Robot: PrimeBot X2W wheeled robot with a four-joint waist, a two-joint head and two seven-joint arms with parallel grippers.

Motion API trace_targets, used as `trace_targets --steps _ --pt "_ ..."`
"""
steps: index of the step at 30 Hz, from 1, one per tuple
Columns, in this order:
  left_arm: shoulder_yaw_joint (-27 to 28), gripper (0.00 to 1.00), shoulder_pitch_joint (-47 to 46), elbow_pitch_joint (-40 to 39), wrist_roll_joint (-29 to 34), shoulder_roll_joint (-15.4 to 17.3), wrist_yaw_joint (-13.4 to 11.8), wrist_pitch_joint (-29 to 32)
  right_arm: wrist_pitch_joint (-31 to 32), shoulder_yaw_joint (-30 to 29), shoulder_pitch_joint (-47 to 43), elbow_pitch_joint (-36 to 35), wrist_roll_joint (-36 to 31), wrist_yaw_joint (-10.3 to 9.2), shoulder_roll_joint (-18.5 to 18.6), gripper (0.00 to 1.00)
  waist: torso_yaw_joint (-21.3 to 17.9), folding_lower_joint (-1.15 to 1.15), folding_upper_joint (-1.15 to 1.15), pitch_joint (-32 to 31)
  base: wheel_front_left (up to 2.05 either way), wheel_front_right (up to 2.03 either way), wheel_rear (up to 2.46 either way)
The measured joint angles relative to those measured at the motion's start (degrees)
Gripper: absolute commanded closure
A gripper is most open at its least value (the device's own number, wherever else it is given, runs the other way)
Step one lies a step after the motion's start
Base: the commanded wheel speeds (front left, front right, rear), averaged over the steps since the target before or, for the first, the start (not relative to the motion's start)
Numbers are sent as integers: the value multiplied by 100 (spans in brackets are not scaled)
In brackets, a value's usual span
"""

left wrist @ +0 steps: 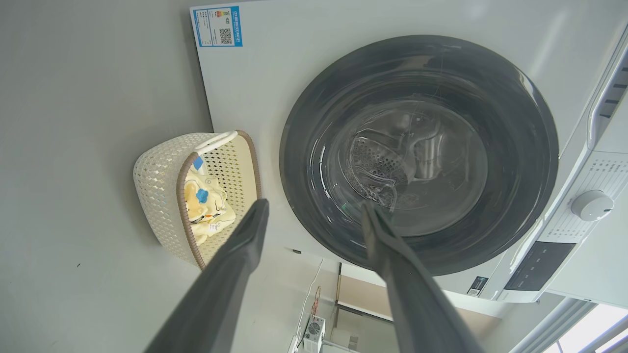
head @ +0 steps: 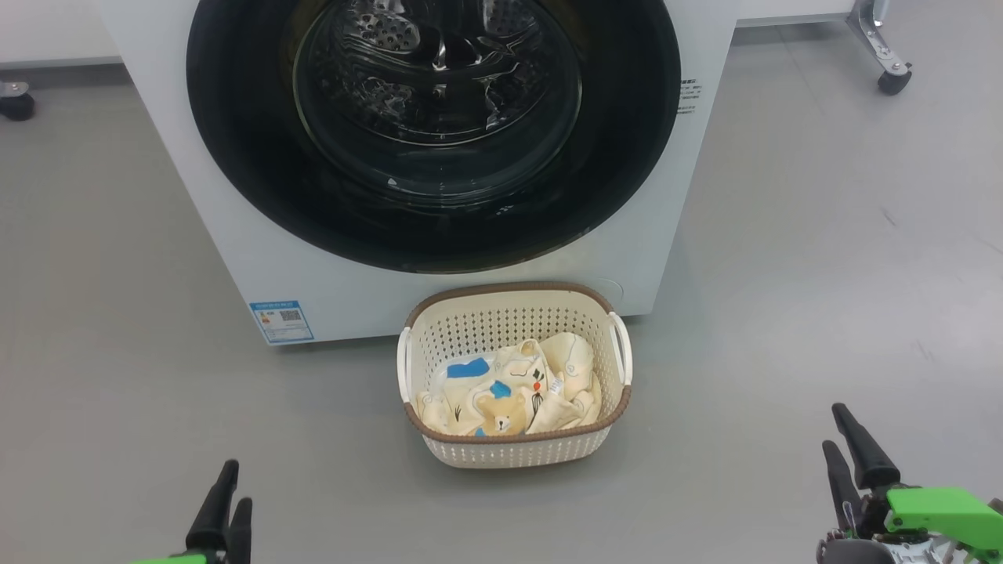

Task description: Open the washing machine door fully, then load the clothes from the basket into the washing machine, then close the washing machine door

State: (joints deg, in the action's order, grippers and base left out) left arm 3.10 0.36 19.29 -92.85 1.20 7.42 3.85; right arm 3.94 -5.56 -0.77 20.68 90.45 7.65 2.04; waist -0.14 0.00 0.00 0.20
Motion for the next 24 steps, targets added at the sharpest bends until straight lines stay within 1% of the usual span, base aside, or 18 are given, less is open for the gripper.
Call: trace_targets --steps 9,17,22,24 --pt "8 0 -34 -44 11 1 0 -166 -148 22 85 -5 -214 0 0 0 7 0 0 -8 0 0 0" --pt "24 0 -107 -108 163 2 0 -291 -280 30 231 -12 -476 0 0 0 23 0 0 -20 0 0 0" --pt "26 0 -137 -265 182 3 1 -369 -369 -4 259 -12 -782 0 0 0 31 0 0 -34 0 0 0" --pt "36 0 -144 -331 232 3 1 -397 -405 -9 286 -11 -1018 0 0 0 33 0 0 -39 0 0 0"
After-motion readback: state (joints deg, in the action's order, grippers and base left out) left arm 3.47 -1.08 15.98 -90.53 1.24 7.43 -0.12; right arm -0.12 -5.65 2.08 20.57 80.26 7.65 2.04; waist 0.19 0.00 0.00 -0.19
